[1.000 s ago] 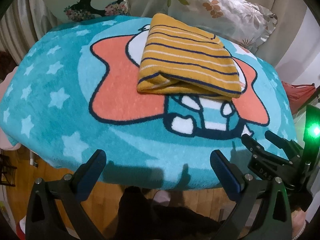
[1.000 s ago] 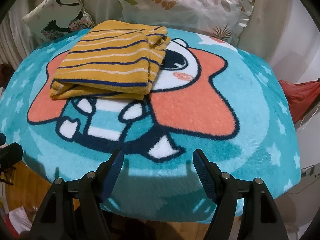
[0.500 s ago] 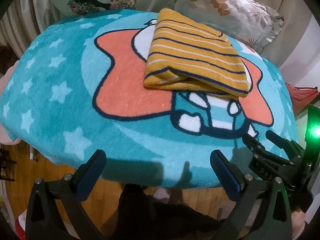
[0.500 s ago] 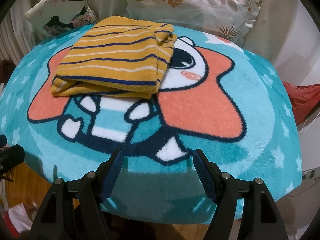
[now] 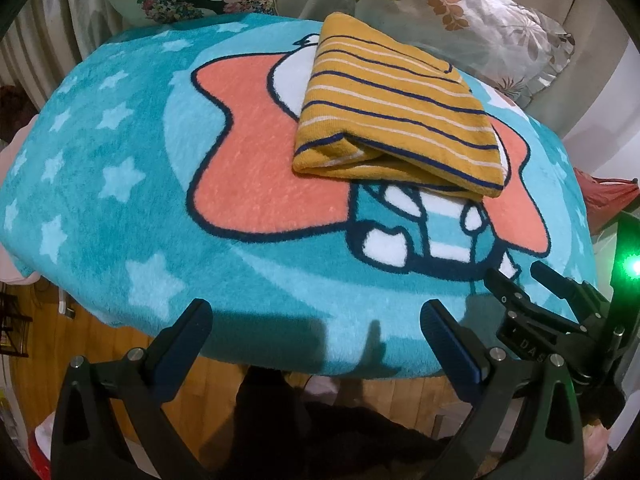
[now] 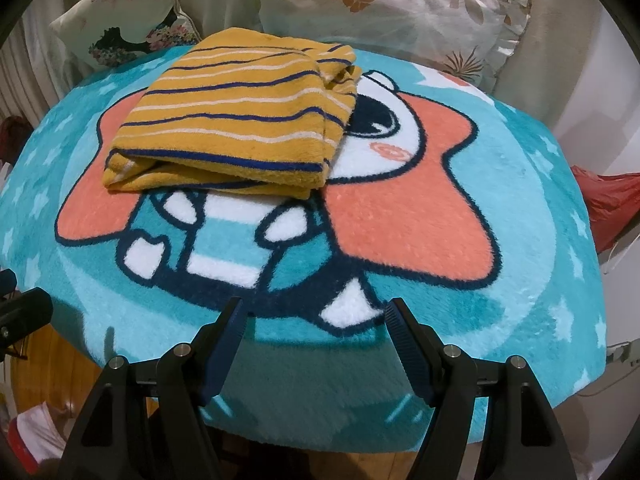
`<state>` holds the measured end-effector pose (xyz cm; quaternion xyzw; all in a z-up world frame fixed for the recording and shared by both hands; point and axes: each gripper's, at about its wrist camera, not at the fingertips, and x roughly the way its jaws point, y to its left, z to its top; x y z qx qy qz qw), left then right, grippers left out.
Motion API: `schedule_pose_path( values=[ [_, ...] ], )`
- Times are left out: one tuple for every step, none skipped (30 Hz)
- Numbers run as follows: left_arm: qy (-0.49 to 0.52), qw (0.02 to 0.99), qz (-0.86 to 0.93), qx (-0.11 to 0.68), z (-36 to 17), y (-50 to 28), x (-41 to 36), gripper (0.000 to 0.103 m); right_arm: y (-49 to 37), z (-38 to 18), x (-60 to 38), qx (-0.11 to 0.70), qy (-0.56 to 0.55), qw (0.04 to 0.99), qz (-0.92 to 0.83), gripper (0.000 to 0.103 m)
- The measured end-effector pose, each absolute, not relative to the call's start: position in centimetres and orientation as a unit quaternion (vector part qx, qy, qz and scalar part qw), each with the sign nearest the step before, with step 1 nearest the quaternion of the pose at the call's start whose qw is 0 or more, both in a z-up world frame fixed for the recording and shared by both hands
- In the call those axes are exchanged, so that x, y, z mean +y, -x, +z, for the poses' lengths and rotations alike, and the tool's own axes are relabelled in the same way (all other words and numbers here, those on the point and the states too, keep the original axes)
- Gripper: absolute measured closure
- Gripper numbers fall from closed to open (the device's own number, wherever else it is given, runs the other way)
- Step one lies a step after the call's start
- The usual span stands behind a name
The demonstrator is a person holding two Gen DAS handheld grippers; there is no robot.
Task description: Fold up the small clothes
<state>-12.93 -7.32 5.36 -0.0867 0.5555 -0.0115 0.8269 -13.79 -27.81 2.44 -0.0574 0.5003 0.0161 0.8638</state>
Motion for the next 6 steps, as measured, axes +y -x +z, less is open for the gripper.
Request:
schedule_pose_path(
  values=[
    [0.088, 0.827, -0.012, 0.556, 5.38, 12.93, -7.25, 0.0, 13.76, 2.42, -27.77, 0.5, 0.057, 0.864, 0.017, 0.027],
    [0.088, 0.827, -0.01, 0.556, 5.38, 12.88, -7.2, 0.0, 13.75, 2.4, -27.72, 0.501, 0.057, 0.864, 0.018, 0.027],
    [0.088, 0.826, -0.009, 0.556, 5.36, 12.83, -7.15, 0.0, 13.7, 2.38, -27.68, 0.501, 0.057, 0.863, 0.02, 0.027],
    [0.089, 0.826, -0.009, 0.557, 5.35, 12.77, -7.14, 0.0, 13.64, 2.34, -27.64, 0.502, 0.056, 0.863, 0.022, 0.027],
    [0.089, 0.826, -0.008, 0.557, 5.35, 12.67, -7.13, 0.0, 13.57, 2.3, -27.64, 0.502, 0.056, 0.863, 0.023, 0.026],
    [0.088, 0.826, -0.008, 0.557, 5.36, 12.61, -7.17, 0.0, 13.51, 2.29, -27.66, 0.502, 0.055, 0.863, 0.025, 0.026]
  ],
)
